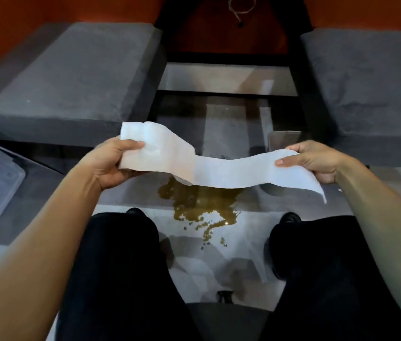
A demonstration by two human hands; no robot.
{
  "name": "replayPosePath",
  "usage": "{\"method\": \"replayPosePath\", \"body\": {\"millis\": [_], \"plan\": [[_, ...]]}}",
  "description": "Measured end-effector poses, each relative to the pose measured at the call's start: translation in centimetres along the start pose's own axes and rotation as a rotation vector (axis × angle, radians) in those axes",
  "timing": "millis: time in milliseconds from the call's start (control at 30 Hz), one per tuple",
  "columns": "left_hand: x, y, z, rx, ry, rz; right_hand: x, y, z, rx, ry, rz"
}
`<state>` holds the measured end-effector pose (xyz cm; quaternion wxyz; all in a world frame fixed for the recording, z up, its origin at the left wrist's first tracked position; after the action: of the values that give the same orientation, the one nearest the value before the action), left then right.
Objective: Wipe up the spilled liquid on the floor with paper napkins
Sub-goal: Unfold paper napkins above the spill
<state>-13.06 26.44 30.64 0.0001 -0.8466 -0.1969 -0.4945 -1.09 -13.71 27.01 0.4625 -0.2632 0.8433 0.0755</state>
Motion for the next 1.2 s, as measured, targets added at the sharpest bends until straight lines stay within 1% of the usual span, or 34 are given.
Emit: {"method": "replayPosePath", "body": {"millis": [67,167,233,333,433,500,567,700,767,800,900,967,1033,1133,1200], "plan": [[0.4,-1.1,-1.7,-0.003,0.02,-0.063,0.4,-1.1,-1.2,0.037,-0.011,-0.003],[0.4,-2.5,-4.7,0.015,0.037,-0.174,0.4,-2.5,-3.0,0.077,-0.073,0.132],[0.0,-3.0,-6.8,0.024,0.042,-0.237,-0.3,-2.2,-4.5,0.067,-0.136,0.175],[-1.2,-2.9,-9.8,0.026,0.051,-0.277,-1.7,0.3,-6.1,0.025,-0.181,0.05],[-2.9,-3.2,-12.1,0.045,0.037,-0.267,-2.9,5.0,-6.8,-0.059,-0.203,-0.142],[-4.1,-4.1,-13.5,0.069,0.018,-0.246,-3.6,8.5,-7.3,-0.126,-0.212,-0.188],[-5.3,-5.8,-15.0,0.113,0.016,-0.258,-4.1,12.2,-8.2,-0.219,-0.221,-0.165],[-6.4,-9.9,-18.3,0.203,0.047,-0.379,-5.9,17.5,-10.4,-0.345,-0.299,-0.11],[-7.3,-11.3,-20.0,0.221,0.022,-0.372,-7.0,19.8,-11.3,-0.426,-0.325,-0.097],[-7.8,-11.9,-20.8,0.229,0.003,-0.35,-7.6,20.9,-11.6,-0.459,-0.332,-0.135],[-9.0,-14.2,-22.0,0.282,-0.044,-0.316,-8.9,23.9,-11.4,-0.481,-0.319,-0.199],[-9.2,-15.9,-22.1,0.339,-0.051,-0.328,-9.3,26.2,-10.2,-0.478,-0.273,-0.186],[-9.3,-16.9,-21.9,0.373,-0.055,-0.327,-9.1,28.6,-8.8,-0.488,-0.207,-0.225],[-9.9,-18.1,-21.0,0.398,-0.092,-0.25,-8.4,31.7,-6.0,-0.46,-0.115,-0.339],[-11.1,-19.3,-20.2,0.447,-0.138,-0.165,-7.4,33.6,-5.1,-0.477,-0.055,-0.34]]}}
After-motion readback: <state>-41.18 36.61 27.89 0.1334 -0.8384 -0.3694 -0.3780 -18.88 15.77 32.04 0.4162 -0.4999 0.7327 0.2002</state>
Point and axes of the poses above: each hand's wrist, its own z-axis towards the middle knuckle, its own y-axis out of the palm, x = y × z, the point moved 10 cm from there along z, towards the middle knuckle
